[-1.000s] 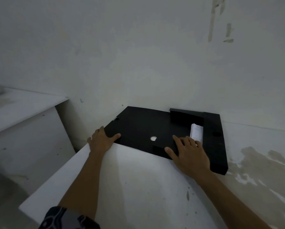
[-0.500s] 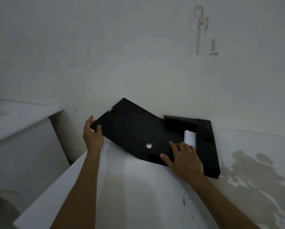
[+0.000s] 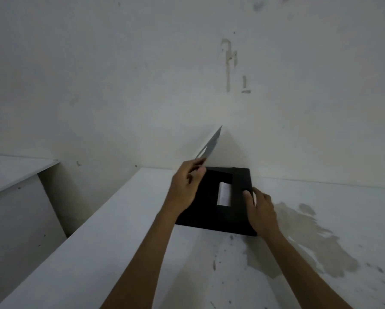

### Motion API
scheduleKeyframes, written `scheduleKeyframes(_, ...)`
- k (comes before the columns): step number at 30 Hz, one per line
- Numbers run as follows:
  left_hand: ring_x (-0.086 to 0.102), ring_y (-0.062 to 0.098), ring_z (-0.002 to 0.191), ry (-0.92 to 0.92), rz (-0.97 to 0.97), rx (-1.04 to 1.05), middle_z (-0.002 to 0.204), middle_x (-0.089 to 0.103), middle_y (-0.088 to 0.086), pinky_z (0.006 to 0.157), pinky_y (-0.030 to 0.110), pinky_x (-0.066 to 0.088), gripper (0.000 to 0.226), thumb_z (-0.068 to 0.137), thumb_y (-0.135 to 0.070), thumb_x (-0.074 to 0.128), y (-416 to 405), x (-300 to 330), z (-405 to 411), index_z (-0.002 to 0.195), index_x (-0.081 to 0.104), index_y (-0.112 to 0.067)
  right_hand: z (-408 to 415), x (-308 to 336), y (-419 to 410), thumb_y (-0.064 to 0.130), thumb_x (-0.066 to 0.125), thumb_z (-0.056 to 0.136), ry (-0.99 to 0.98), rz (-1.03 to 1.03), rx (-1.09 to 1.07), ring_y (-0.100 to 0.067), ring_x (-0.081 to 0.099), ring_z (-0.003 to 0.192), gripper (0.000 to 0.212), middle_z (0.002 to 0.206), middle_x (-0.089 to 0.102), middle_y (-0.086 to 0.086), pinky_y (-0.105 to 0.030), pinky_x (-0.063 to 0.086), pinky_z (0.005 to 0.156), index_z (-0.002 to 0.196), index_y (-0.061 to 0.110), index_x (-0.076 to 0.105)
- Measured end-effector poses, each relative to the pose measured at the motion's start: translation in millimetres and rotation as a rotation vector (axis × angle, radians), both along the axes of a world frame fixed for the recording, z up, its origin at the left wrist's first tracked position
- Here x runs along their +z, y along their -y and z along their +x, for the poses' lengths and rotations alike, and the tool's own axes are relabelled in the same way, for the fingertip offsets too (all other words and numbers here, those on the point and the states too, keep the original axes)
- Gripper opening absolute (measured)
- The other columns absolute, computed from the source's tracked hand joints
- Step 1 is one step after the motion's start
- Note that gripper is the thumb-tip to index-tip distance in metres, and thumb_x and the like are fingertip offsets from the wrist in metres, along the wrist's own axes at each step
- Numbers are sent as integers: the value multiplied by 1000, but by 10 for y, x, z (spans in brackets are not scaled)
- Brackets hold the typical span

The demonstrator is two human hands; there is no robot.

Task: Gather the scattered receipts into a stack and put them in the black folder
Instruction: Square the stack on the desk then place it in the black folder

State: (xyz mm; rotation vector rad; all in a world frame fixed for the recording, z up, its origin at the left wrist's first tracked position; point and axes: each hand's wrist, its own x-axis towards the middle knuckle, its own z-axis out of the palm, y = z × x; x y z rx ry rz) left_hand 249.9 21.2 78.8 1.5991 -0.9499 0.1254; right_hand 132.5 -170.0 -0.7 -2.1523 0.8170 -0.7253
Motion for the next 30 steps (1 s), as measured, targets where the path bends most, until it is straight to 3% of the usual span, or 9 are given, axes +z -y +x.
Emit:
scheduleKeyframes(4,50,7,130,166,334,-51,141,56,-7,109,22,38,56,94,-57,51,335,-310,-174,140,54,-25,-70,-58,129,45,30,107,61,195,136,-32,50,133,52,145,52,-15,-40,38,111,146,16,48)
scheduleKeyframes(6,48,9,132,194,445,-15,141,58,-8,116,34,35,68,89,-73,40,427,-496,-189,138,56,-29,-104,-24,158,47,26,107,125,266,138,-26,55,126,50,137,58,-8,-38,42,108,139,19,52)
scheduleKeyframes(9,49,15,134,280,540,61,138,59,-7,117,45,31,60,96,-66,29,495,-776,-107,135,57,-30,-112,8,225,41,24,109,103,191,165,-15,52,119,45,129,56,3,-30,38,103,138,21,52)
scheduleKeyframes(12,24,19,150,375,774,139,158,35,-7,124,43,14,54,100,-56,31,512,-964,-92,148,41,-33,-41,22,352,41,26,109,-40,3,171,-22,46,137,50,149,48,-4,-36,35,115,150,19,43)
scheduleKeyframes(15,21,18,150,417,792,190,160,32,-8,122,41,12,56,99,-56,31,534,-1005,-107,150,37,-34,71,34,461,42,26,109,-236,-150,206,-24,41,143,54,160,36,-4,-41,34,117,155,17,34)
scheduleKeyframes(19,11,21,153,385,864,238,165,20,-5,124,45,6,60,99,-55,29,590,-1017,-133,155,26,-34,123,-22,461,45,24,108,-413,-349,172,-28,48,137,52,164,30,3,-47,40,111,151,21,39)
scheduleKeyframes(24,9,24,154,393,928,268,166,17,-3,123,48,5,83,83,-68,2,627,-1031,-159,156,21,-34,143,-6,452,50,21,106,-491,-427,134,-29,48,137,55,163,31,5,-49,37,110,149,23,41)
scheduleKeyframes(30,9,23,154,346,934,237,166,18,-4,123,48,5,63,98,-59,28,611,-929,-170,155,23,-33,117,11,486,52,17,106,-477,-253,218,-29,35,146,59,168,18,6,-51,29,118,157,24,28)
